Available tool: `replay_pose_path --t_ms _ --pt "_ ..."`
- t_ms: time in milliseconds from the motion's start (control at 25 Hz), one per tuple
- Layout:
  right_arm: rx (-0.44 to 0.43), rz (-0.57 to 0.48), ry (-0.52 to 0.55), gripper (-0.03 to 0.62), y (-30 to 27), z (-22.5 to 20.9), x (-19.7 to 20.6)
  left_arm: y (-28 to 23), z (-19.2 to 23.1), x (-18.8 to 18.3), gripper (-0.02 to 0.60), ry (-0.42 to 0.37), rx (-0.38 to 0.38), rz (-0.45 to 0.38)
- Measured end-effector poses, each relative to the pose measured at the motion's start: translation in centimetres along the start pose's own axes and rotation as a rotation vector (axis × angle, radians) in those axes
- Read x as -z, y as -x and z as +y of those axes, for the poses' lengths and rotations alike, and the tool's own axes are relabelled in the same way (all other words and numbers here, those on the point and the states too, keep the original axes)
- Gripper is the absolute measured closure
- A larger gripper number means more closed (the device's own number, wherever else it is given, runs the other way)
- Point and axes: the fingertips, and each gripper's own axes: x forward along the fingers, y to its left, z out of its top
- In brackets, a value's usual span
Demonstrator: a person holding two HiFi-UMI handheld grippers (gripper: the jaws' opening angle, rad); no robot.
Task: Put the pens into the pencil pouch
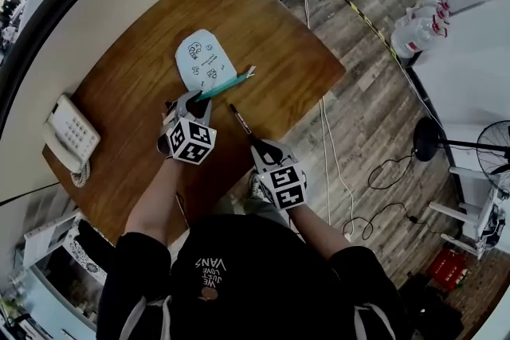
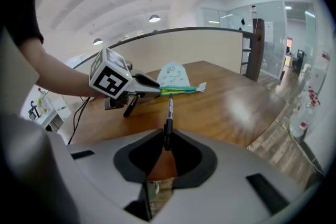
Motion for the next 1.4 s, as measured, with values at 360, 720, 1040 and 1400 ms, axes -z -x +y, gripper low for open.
replay_pose_path --t_ms 360,720,1040,1400 --pt "-0.02 -0.025 0.015 0.528 0.2 0.7 -1.3 2.3 -0.3 -2.4 0.548 0.116 0.053 -0.084" --pt "-0.043 -0.042 0.061 0.528 -0.3 1.5 -3.3 6.1 -1.0 -4.9 0.551 0.224 0.11 -0.196" --pt "-0.038 -0.018 0.118 0.528 -2.4 1.1 -5.8 7.9 -2.4 -5.4 0.552 0.261 0.168 -0.24" --pt "-0.032 -0.014 0.139 0.528 -5.5 0.4 -9.4 8.5 -2.1 -6.4 0.552 0.323 0.193 -0.29"
